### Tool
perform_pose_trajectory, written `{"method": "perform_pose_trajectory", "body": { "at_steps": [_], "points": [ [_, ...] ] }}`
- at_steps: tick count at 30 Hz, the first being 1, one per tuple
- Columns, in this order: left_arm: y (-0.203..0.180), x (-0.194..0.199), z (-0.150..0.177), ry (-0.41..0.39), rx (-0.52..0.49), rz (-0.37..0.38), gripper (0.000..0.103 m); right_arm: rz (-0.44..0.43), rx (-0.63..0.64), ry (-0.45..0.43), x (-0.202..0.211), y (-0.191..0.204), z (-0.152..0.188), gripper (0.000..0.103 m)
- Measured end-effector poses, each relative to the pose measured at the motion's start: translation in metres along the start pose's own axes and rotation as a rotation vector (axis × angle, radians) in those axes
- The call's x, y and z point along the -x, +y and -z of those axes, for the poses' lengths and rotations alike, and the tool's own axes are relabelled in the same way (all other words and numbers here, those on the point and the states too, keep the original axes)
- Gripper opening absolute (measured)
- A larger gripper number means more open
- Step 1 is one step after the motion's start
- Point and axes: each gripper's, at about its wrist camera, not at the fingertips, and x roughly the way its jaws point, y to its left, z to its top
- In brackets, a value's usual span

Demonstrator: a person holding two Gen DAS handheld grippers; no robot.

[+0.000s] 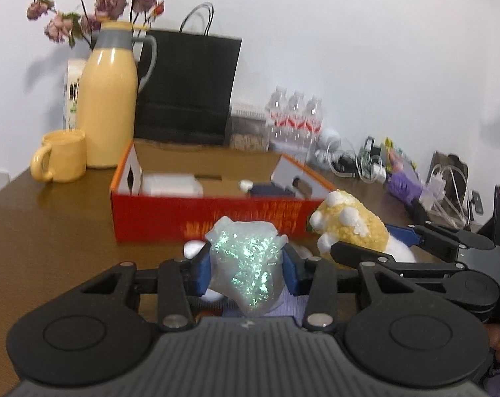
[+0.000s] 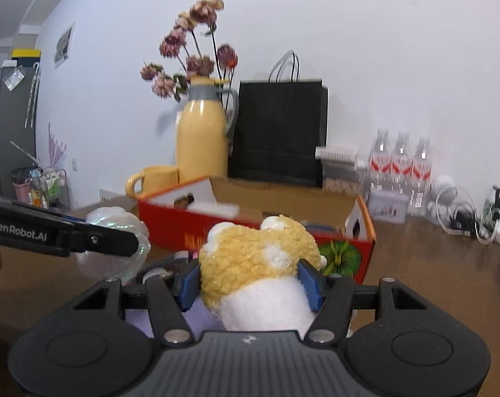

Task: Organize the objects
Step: 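Lower the glittery bag and plush hamster into the box and open both tools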

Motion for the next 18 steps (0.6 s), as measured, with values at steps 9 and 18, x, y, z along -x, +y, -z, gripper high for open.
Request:
{"method": "perform_pose_trajectory", "body": {
  "at_steps": [9,18],
  "points": [
    [0.01,-0.037,-0.061,-0.065,0.018,-0.069,0.043,0.018,0.065,-0.093,-0.039,-0.002,-0.058,0.06],
    [0.042,-0.109,-0.103,-0.039,0.08,-0.164,0.043,0.012,0.106,-0.062,-0.129,-0.016,-0.092,0.06]
  ]
}}
